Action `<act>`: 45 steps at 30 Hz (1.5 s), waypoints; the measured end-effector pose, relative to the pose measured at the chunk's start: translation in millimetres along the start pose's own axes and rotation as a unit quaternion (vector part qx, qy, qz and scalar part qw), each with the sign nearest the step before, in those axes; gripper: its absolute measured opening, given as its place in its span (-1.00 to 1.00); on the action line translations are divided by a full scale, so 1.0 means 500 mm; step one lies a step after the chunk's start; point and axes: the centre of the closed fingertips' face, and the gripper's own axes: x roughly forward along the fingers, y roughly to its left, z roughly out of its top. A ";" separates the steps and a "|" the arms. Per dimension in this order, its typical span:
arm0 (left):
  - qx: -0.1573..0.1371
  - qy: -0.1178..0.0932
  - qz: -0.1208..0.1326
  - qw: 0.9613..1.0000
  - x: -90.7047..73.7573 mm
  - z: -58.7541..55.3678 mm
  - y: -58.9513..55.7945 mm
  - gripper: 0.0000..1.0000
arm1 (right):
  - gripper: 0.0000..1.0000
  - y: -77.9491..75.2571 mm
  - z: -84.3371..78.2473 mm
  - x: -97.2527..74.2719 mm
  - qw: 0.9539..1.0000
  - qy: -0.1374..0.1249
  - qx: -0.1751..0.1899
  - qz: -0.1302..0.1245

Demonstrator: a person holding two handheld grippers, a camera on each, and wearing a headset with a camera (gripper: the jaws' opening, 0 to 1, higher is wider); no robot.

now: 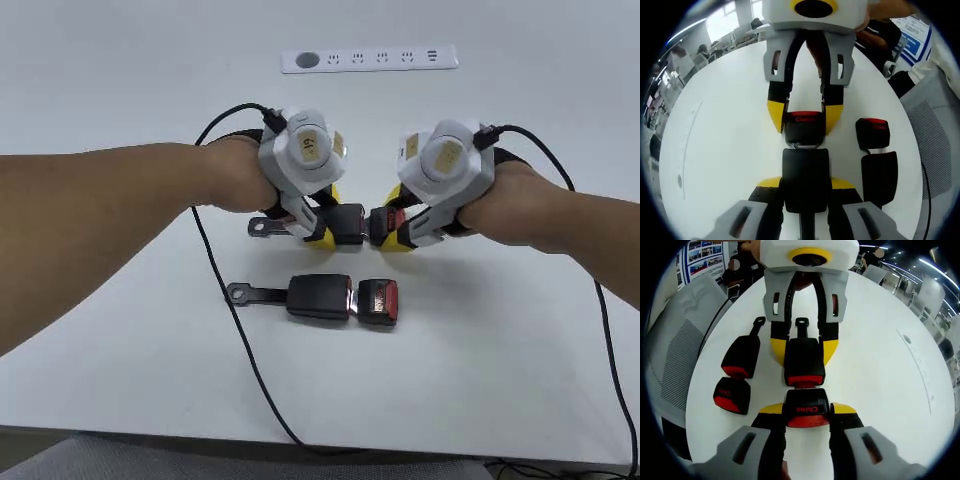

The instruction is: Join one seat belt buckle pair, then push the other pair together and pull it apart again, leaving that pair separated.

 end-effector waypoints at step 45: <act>-0.007 -0.006 0.003 1.000 0.001 0.004 0.003 -0.32 | -0.33 0.000 -0.172 -0.112 1.000 0.004 0.015 -0.013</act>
